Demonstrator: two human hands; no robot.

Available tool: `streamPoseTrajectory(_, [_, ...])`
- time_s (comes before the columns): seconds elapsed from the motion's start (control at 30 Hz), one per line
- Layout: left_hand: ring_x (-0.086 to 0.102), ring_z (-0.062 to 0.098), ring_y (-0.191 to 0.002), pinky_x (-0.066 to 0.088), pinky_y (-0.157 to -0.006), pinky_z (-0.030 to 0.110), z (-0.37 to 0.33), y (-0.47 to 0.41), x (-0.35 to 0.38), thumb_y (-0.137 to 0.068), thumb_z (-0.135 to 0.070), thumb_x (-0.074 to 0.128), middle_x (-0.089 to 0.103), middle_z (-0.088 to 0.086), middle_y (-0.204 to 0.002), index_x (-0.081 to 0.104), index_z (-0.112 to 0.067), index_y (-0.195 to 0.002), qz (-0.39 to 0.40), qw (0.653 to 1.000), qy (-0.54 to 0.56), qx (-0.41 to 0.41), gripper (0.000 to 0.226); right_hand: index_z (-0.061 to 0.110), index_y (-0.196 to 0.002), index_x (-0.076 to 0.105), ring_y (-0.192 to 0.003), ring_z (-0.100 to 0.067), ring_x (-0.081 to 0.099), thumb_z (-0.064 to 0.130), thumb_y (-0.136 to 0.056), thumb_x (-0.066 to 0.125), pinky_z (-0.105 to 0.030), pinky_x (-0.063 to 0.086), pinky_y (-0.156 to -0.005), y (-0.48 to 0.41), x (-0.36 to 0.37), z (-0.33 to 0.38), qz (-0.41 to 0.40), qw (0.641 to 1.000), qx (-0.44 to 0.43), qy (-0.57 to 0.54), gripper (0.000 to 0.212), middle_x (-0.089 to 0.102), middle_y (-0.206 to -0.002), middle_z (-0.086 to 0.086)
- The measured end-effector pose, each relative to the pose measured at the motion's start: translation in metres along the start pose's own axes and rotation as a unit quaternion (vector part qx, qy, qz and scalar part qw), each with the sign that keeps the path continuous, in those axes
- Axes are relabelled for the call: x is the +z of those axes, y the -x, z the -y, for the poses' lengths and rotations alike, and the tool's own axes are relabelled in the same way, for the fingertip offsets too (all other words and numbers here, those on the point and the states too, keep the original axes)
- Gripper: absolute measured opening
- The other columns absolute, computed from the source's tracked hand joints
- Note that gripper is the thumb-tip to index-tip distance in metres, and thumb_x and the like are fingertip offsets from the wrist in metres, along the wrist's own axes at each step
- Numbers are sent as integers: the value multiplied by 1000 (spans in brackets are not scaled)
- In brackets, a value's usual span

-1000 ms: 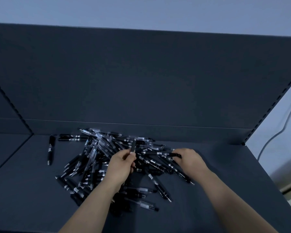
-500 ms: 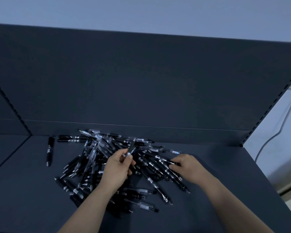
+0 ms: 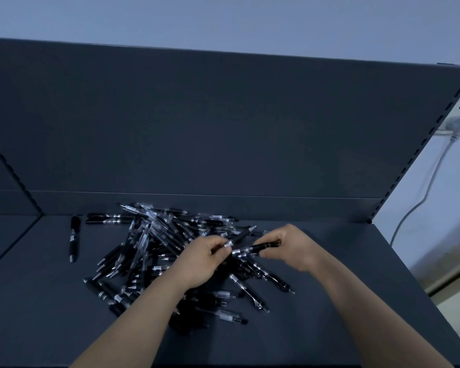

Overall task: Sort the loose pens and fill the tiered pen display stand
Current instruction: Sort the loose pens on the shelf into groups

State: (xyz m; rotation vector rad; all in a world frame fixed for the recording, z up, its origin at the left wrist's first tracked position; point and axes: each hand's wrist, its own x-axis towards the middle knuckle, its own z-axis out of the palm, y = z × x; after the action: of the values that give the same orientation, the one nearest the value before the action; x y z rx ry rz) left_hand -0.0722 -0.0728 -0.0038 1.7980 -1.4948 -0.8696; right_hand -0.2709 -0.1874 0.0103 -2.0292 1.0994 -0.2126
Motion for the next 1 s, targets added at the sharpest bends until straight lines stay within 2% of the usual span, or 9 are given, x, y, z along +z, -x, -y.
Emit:
streamPoseTrajectory(0.07, [67, 12, -74, 53, -74, 33, 1, 2, 2, -96, -31, 56, 72, -3, -83, 67, -26, -90, 34, 999, 34, -25, 13, 40, -85, 74, -62, -10, 58, 20, -80, 78, -28, 49, -66, 2, 3, 0, -12, 999, 20, -46, 21, 69, -74, 1])
streamPoseTrajectory(0.13, [65, 5, -69, 51, -69, 24, 3, 5, 3, -91, -35, 63, 73, -4, -82, 68, -25, -88, 45, 997, 41, -37, 12, 36, -87, 74, -66, -7, 65, 19, -76, 81, -28, 54, -76, 5, 9, 0, -27, 995, 29, -94, 21, 72, -76, 2])
streamPoseTrajectory(0.27, [46, -2, -44, 38, -49, 16, 8, 13, 1, -92, -33, 62, 56, -13, -48, 63, -20, -73, 11, 996, 49, -68, 23, 18, -111, 68, -90, -10, 65, 17, -75, 82, -24, 52, -89, 7, 24, -5, -98, 986, 48, -127, 39, 68, -96, 2])
streamPoseTrajectory(0.37, [48, 6, -50, 43, -55, 23, 19, 20, -7, -96, -33, 54, 53, -10, -52, 60, -14, -76, -36, 990, 87, -108, 29, 16, -114, 64, -90, -12, 62, 24, -79, 79, -20, 50, -79, 9, 29, -17, -79, 993, 88, -27, 39, 63, -95, 5])
streamPoseTrajectory(0.5, [61, 13, -71, 57, -80, 35, 29, 33, -12, -100, -26, 46, 62, 3, -77, 58, -7, -87, -56, 969, 189, -150, 26, 16, -92, 71, -80, -10, 61, 24, -88, 67, -20, 50, -71, 14, 37, -24, -52, 992, 80, 77, 10, 63, -83, 10])
streamPoseTrajectory(0.63, [62, 11, -72, 52, -72, 26, 25, 41, -11, -101, -21, 41, 64, 2, -81, 55, -8, -93, -54, 973, 170, -147, 21, 3, -81, 62, -64, -15, 47, 12, -88, 52, -32, 47, -63, 15, 38, -21, -75, 979, 74, 172, 15, 59, -74, -3])
streamPoseTrajectory(0.77, [48, 13, -58, 46, -66, 38, 22, 44, -11, -98, -26, 43, 52, 0, -67, 50, -14, -91, -49, 978, 160, -124, 16, 18, -97, 60, -88, -18, 62, 25, -92, 60, -32, 52, -81, 23, 41, -20, -53, 986, 64, 144, 9, 65, -97, 0])
streamPoseTrajectory(0.87, [37, 11, -50, 40, -55, 32, 21, 46, -7, -99, -33, 47, 42, -7, -55, 54, -12, -98, -61, 974, 187, -109, 22, 14, -98, 63, -88, -21, 64, 21, -93, 55, -33, 53, -78, 29, 44, -18, -55, 979, 75, 181, 12, 68, -94, -1])
streamPoseTrajectory(1.0, [56, 13, -55, 50, -57, 27, 21, 53, -4, -99, -28, 48, 66, 0, -70, 57, -10, -96, -99, 977, 157, -107, 21, 13, -94, 56, -81, -19, 58, 17, -95, 46, -29, 47, -70, 38, 43, -21, -76, 977, 89, 181, 11, 61, -96, -4])
